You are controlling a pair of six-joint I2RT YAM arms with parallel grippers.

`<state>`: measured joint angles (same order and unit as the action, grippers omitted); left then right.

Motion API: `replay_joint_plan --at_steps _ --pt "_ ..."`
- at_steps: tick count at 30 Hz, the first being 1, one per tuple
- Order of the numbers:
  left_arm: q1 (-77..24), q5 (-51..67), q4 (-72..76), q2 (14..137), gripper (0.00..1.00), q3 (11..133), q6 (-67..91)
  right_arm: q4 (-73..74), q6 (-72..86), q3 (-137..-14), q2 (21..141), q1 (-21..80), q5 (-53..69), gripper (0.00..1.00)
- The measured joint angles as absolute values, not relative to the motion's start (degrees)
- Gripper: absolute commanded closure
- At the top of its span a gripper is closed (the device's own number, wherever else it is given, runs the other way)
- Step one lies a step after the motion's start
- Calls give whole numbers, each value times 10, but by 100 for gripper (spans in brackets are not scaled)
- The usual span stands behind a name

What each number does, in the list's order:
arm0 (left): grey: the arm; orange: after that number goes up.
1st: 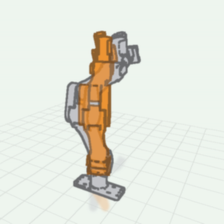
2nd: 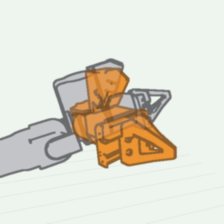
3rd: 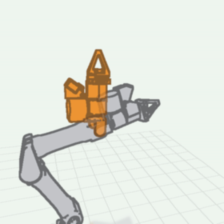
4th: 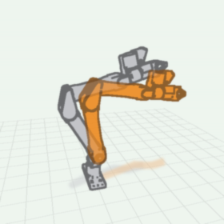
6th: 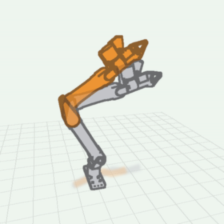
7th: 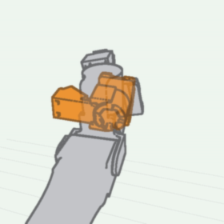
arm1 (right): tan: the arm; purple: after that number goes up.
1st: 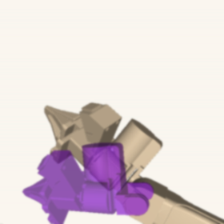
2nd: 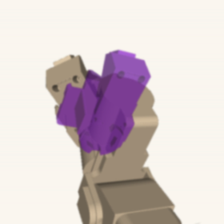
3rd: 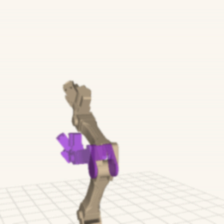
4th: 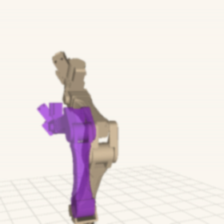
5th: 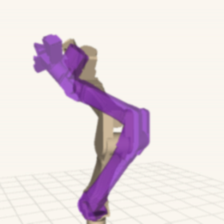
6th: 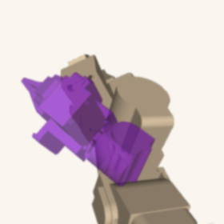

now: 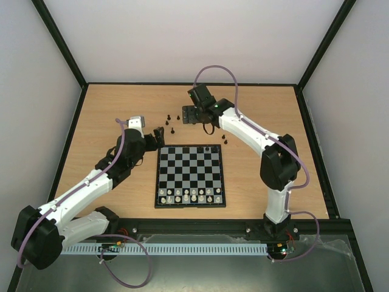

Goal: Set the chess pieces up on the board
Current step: Pick up the chess piece at the center of the board.

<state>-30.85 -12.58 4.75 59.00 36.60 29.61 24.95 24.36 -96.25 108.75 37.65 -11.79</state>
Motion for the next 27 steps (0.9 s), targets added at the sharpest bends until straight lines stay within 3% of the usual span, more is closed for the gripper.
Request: replay_joint_plan --at_steps 6,12,27 --pt "-309 -126 48 590 1 366 296 258 236 -1007 1126 370 -110 37" --pt "-309 -126 48 590 1 366 296 261 234 -1037 1163 364 -103 50" --pt "-308 -126 48 590 1 366 296 284 233 -1120 1247 355 -97 62"
